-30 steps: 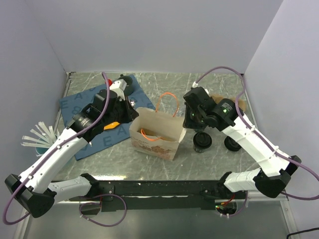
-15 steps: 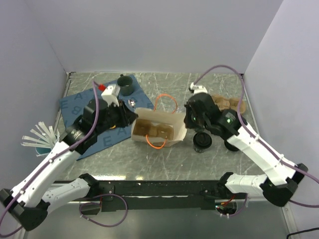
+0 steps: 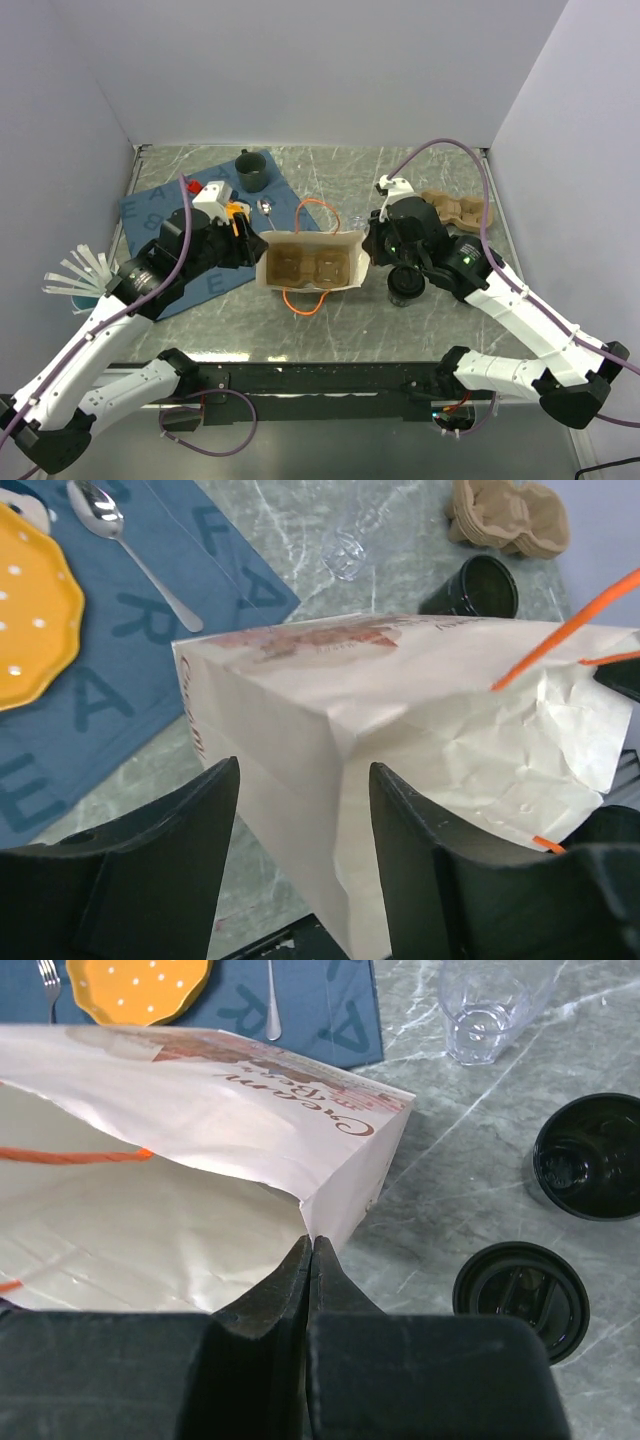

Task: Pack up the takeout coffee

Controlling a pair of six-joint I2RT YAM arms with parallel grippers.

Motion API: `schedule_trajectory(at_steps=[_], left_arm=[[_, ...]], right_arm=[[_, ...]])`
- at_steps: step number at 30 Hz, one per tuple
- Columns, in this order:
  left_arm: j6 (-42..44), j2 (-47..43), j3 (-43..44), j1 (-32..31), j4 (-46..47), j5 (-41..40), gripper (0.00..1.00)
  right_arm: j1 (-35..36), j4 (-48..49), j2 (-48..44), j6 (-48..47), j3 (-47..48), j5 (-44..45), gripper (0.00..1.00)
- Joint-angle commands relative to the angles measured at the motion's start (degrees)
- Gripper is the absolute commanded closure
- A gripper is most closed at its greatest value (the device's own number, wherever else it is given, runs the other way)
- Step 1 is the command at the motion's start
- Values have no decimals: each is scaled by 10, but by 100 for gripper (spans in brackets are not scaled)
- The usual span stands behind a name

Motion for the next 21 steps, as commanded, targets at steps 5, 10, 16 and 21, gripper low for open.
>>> schedule_trajectory(at_steps=[5,10,16,21], left_arm=[[29,-4,22,-2,-15,-5,45],[8,-17,14,-2,-24,20,48],[-13,-33,0,-2,-30,43,47],[-21,-32,-8,-1,-23,38,58]], right_arm=[[7,22,-14,2,-11,-5,100],[11,13,-11,28,-9,-3,100],[19,10,-13,47,-14,-3,100],[22,8,-18,51,-20,5,100]])
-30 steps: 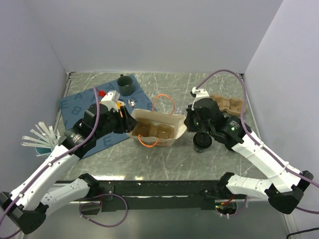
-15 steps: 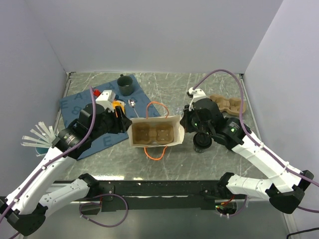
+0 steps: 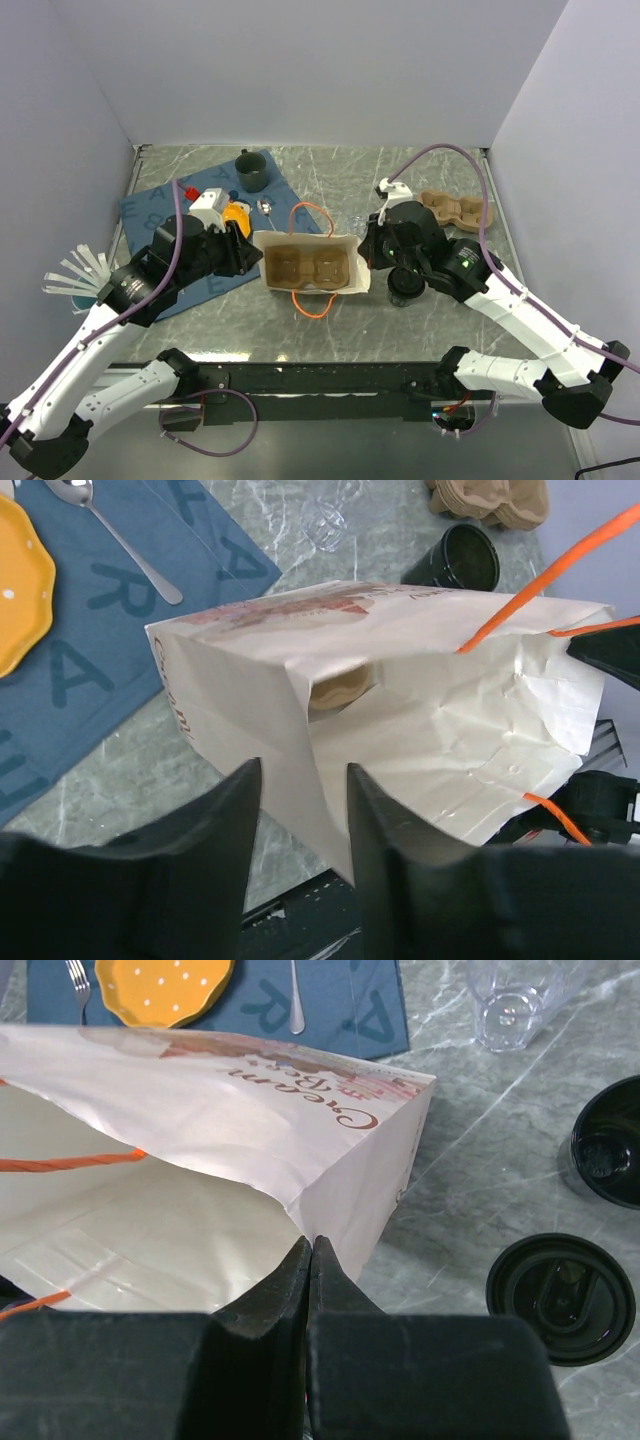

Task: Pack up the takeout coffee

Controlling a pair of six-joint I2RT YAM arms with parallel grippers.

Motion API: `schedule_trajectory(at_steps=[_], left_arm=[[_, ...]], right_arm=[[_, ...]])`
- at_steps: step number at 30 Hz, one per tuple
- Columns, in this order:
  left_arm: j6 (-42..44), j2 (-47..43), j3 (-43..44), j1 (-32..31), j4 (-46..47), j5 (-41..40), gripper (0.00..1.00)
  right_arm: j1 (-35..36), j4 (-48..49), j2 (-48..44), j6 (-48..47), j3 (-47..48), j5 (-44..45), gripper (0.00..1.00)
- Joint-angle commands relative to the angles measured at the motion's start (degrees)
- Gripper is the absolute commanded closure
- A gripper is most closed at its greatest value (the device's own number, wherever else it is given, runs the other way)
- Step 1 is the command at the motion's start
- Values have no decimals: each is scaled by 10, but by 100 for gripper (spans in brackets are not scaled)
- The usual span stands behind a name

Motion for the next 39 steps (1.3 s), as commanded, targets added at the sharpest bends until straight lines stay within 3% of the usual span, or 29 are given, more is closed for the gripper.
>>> schedule_trajectory(at_steps=[1,5,11,13,15,17,25,39], left_arm=[[-12,-5,-9,0,13,12,62],[-12,-12,-20,0,38,11,88],[-18,6,-9,-1,37,19,98],[-16,6,0,-1,27,11,95],[-15,7,13,0,13,-2,67],[-10,8,17,0,4,-21,60],[-3,39,26,0,11,-42,57],[1,47,46,-1,28,-52,59]], right_arm=[[7,2,-12,9,-10,10,100],[7,-10,-7,9,-5,8,97],[8,-5,-13,1,-6,5,100],[7,3,-17,-7,-13,-1,100],[8,8,-21,-9,-20,-3,100],[8,7,-23,-8,-20,-2,100],[11,7,-25,-4,-22,-6,100],[21,1,-24,5,-20,3,100]])
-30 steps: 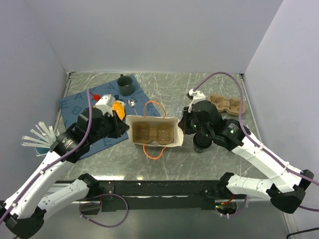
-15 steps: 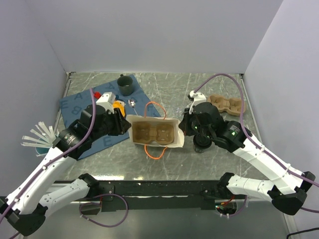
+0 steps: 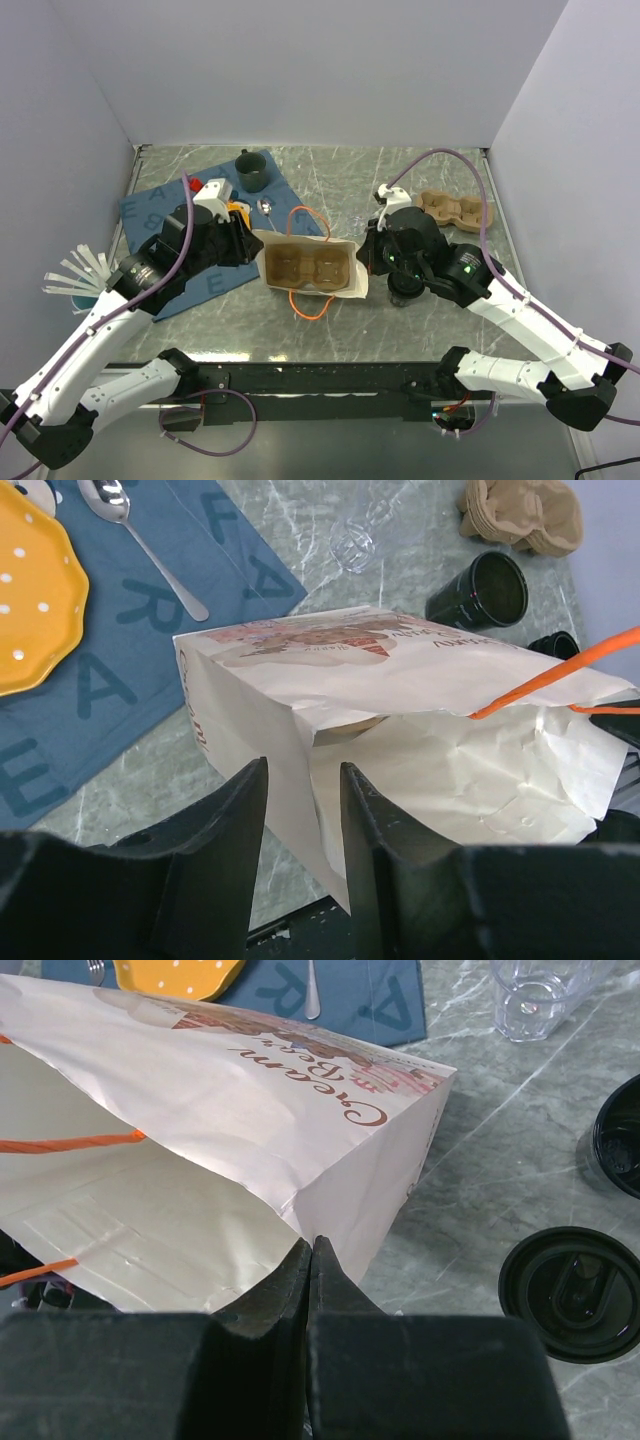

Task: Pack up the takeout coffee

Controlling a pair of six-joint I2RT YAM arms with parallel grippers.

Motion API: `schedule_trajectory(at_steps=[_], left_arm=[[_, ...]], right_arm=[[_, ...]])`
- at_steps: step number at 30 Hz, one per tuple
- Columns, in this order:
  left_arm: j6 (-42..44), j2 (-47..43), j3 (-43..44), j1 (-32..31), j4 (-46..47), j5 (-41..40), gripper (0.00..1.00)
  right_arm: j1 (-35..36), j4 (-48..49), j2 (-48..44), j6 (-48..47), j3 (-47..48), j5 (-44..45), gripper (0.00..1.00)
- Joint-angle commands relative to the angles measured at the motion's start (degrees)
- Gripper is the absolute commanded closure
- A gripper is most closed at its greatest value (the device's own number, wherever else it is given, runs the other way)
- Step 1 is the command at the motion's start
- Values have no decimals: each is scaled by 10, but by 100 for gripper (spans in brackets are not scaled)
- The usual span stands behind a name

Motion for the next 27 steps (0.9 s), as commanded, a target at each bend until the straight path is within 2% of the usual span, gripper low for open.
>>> schedule_trajectory(at_steps=[1,6,9,10,11,12,16,19,22,27], left_arm=[[5,0,23,-1,25,-13,63],[5,-2,17,-1,25,-7,73],[8,-6,13,-1,24,1,86],[11,-9,11,-1,26,4,93],[14,-9,11,-2,27,6,96],[16,-11,11,-2,29,9,98],[30,-25,0,-2,52,50,99],[38,-43,-23,-2,66,74,99],[42,-70,-51,-1,79,88,99],[55,-104,-88,-1,95,127,99]], right_arm=[[8,-4,-6,4,0,14,100],[10,-5,-8,8,1,15,100],[11,-7,-8,12,1,12,98],[11,-10,-8,15,4,11,94],[11,-15,-5,20,8,14,83],[11,-24,-4,26,16,19,78],[11,-79,-7,78,90,51,59],[10,-85,-29,99,111,68,39],[8,-114,-42,119,122,112,30],[-23,-215,-27,171,122,181,30]])
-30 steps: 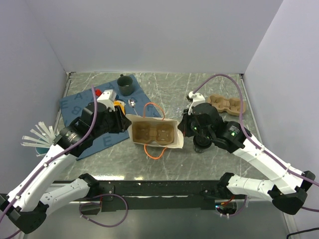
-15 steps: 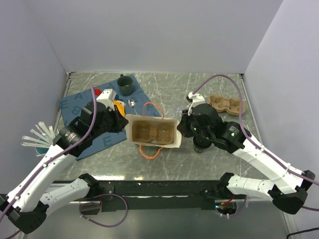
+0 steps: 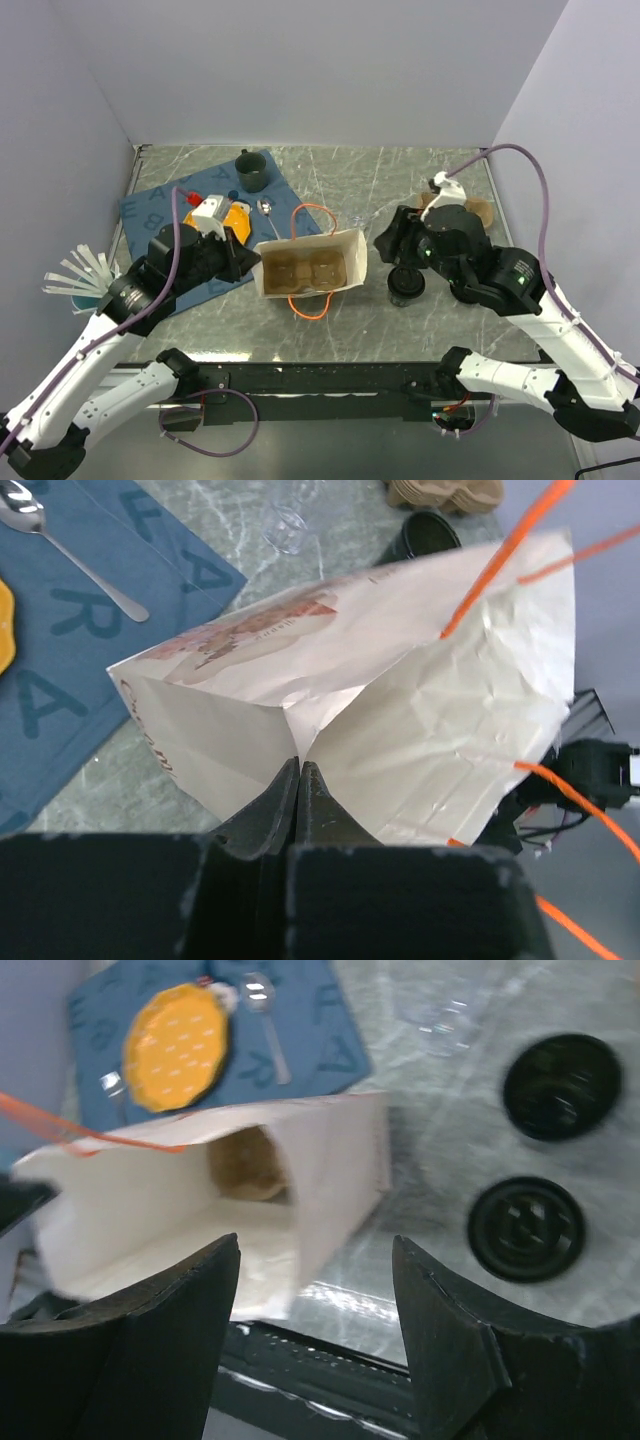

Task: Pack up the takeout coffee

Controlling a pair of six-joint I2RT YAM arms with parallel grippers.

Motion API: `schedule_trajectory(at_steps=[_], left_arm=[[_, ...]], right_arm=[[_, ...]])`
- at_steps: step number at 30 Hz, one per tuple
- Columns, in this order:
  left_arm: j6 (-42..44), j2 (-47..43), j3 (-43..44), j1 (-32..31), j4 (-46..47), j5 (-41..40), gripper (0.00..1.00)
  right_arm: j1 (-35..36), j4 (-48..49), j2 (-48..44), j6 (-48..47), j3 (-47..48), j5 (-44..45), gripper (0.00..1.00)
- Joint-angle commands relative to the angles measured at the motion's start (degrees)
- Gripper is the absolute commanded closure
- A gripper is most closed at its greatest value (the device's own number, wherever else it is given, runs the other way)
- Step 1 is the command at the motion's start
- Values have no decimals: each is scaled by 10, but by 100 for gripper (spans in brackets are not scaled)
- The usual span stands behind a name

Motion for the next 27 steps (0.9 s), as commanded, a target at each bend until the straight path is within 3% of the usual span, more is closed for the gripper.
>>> schedule_trajectory(at_steps=[1,8,15,27], left_arm=[[22,-37,-30,-2,47,54,99],[33,-91,-82,-1,82,114,99],[46,-112,-90,-1,74,110,99],[61,-131,-105,-2,98,148,99]], right_arm=[[-50,-99,14,58,11,83,29],[-157,-109,47,9,-45,31,23],[-179,-73,53,-3,-160,-68,16],[-224,-15,77,-22,-210,-116,12]])
